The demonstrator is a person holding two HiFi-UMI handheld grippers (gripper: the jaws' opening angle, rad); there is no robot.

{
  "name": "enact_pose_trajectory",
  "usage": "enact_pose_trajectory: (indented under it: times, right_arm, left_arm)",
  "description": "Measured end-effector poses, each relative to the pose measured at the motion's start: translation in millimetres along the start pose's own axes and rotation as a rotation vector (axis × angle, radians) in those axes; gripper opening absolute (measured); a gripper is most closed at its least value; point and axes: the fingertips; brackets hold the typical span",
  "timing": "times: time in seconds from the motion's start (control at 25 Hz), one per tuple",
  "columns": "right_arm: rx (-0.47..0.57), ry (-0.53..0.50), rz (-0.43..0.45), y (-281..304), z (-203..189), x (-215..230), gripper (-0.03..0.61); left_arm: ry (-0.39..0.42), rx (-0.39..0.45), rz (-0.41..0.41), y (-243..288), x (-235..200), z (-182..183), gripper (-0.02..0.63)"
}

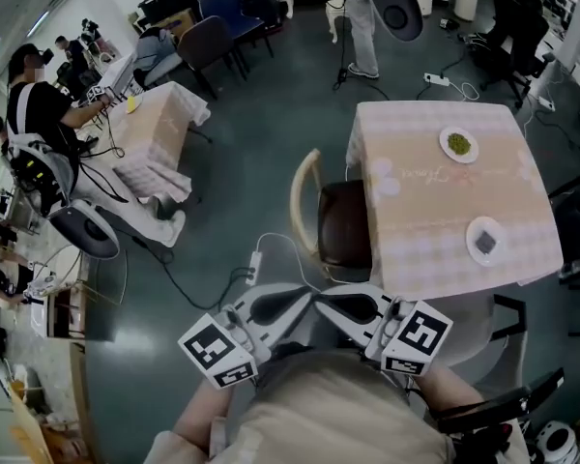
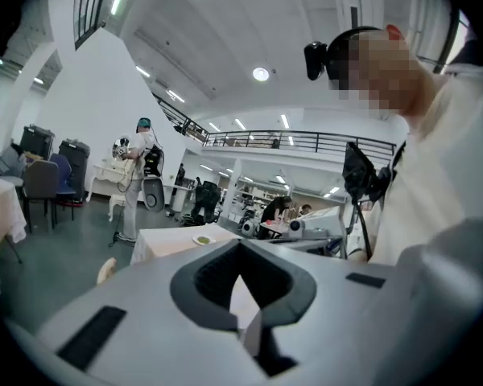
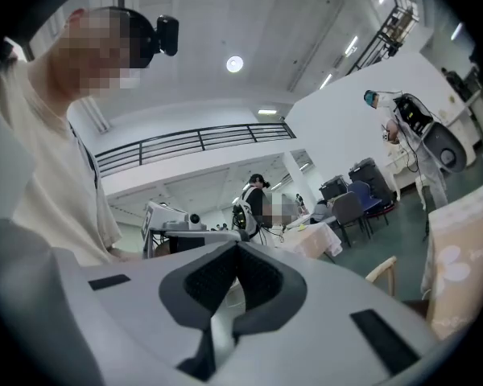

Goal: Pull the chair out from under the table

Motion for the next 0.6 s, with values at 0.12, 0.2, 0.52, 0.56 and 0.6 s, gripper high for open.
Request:
enact_pose_trajectory:
  times: [0.12, 0.2, 0.52, 0.56, 0.6]
  right_arm:
    - [-0.018, -0.018, -0.016, 4.5, -0.3, 5.8, 0.008]
    - [-0.052, -0.073, -0.025, 11.5, 1.3, 10.5, 0.007]
    - [-0.272, -0.357, -0.022, 53.0, -7.1, 32.8, 0.006]
    - [-0.303, -0.377, -0.029, 59.3, -9.0, 37.9, 0.006]
    - [-0.330, -0.393, -0.036, 66.9, -9.9, 43.4, 0.008]
  left_arm:
    - [0.022, -0.015, 0.038, 1.6, -6.9, -0.3, 0.005]
    - [0.017, -0.020, 0.053, 2.4, -15.8, 1.3, 0.003]
    - [0.029, -0.047, 0.065, -2.2, -62.6, -2.7, 0.003]
    - [0.058, -0.062, 0.060, -2.1, -69.9, -3.3, 0.003]
    - [0.087, -0.074, 0.055, -2.3, -78.0, -2.7, 0.003]
Point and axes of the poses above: the fingertips, and each gripper's own axes: y forward along the fingers, x to its right, z out of its top, and after that the axes turned 3 degrees about z, right-handed
